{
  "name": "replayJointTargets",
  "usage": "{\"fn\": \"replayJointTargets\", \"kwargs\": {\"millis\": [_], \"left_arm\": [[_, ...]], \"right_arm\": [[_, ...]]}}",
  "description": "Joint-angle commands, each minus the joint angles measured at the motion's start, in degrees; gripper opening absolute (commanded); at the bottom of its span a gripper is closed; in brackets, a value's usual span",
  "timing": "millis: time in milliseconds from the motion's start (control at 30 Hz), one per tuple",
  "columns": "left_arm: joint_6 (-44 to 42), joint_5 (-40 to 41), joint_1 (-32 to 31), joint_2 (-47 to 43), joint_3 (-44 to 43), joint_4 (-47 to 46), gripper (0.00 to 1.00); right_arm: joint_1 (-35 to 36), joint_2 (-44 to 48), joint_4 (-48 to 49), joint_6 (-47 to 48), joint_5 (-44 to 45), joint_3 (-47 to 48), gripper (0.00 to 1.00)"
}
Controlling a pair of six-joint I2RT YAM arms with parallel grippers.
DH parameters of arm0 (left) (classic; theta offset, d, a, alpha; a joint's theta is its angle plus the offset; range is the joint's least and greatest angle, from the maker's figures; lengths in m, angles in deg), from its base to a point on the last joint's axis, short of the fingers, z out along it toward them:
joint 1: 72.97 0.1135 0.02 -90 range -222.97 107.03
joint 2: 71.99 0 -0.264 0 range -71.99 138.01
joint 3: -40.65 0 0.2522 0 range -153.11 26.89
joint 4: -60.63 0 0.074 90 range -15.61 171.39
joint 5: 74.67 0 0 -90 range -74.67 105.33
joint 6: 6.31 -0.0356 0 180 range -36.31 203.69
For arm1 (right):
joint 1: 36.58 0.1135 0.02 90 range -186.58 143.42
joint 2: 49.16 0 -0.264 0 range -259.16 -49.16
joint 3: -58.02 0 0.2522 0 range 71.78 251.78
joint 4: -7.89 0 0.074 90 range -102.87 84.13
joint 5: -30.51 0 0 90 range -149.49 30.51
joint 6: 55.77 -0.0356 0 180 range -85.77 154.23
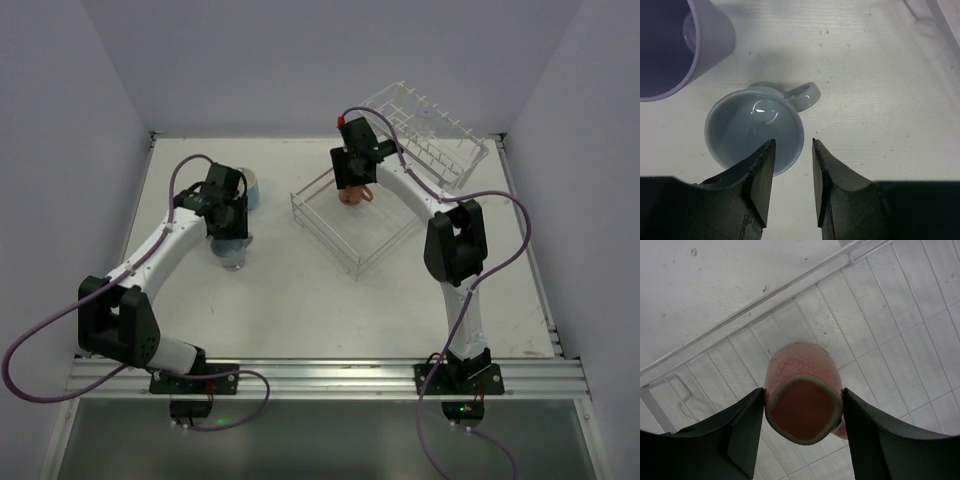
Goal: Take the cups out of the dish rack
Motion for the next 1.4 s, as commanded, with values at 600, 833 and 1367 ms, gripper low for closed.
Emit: {"fn": "replayJointTargets", "kwargs": {"millis": [600, 833, 1367], "left_arm": [[10.49, -44.89, -0.06, -13.47, -0.98, -33.18, 0.5], [27.02, -57.85, 0.03, -12.95, 14.14, -69.66, 0.51], [26.86, -62.69, -0.06, -11.9, 17.06, -89.11, 0.56]], "right_arm": [[0.03, 24.33, 0.35, -9.58, -12.48, -3.98, 0.0], [-2.34, 31.45, 1.23, -16.69, -24.42, -6.44, 0.0], [-7.97, 39.54, 14.14, -27.42, -49.14, -20.49, 0.0]]}}
